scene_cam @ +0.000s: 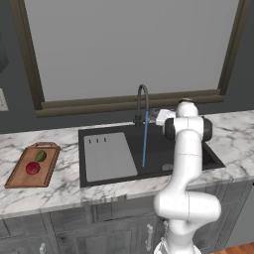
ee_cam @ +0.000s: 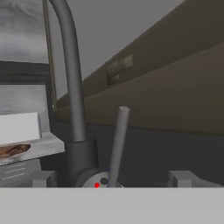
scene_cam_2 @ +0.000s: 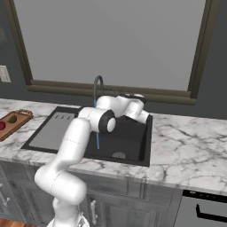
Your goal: Pick the pear, kiwi from the sink and place them on the cutting board to airdry. Then turn off the sink faucet.
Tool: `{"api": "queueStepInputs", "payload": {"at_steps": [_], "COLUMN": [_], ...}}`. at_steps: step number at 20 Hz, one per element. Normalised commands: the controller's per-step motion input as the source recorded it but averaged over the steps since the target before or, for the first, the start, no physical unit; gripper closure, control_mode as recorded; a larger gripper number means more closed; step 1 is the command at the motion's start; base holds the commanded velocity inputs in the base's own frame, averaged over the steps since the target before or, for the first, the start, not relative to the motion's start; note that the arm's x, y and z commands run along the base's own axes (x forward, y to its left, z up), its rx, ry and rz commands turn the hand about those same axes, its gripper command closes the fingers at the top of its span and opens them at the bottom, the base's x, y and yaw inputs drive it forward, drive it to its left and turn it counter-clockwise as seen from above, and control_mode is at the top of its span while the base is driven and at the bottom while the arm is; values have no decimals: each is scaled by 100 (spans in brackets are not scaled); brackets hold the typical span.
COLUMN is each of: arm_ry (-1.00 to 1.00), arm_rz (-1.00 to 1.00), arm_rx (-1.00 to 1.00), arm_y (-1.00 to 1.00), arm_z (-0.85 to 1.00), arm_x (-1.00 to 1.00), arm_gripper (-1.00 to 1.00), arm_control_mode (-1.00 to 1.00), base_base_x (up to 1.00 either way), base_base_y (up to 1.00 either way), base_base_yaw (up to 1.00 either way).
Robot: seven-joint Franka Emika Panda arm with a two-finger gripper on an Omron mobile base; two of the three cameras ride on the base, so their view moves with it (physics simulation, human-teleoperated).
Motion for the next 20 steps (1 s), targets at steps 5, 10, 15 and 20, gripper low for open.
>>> {"api": "queueStepInputs", "payload": {"at_steps": [5, 10, 15, 20], "arm_ry": [0, 0, 0, 0], "arm_rz": [0, 0, 1, 3], "arm_rx": [0, 0, 0, 0], "arm_y": [0, 0, 0, 0], "arm_z": [-15, -16, -9, 0], "arm_x": [37, 37, 31, 29], "arm_gripper": [-100, -100, -100, -100], "arm_control_mode": [-100, -100, -100, -100], "base_base_x": [0, 0, 0, 0], "base_base_y": [0, 0, 0, 0], "base_base_yaw": [0, 0, 0, 0]}}
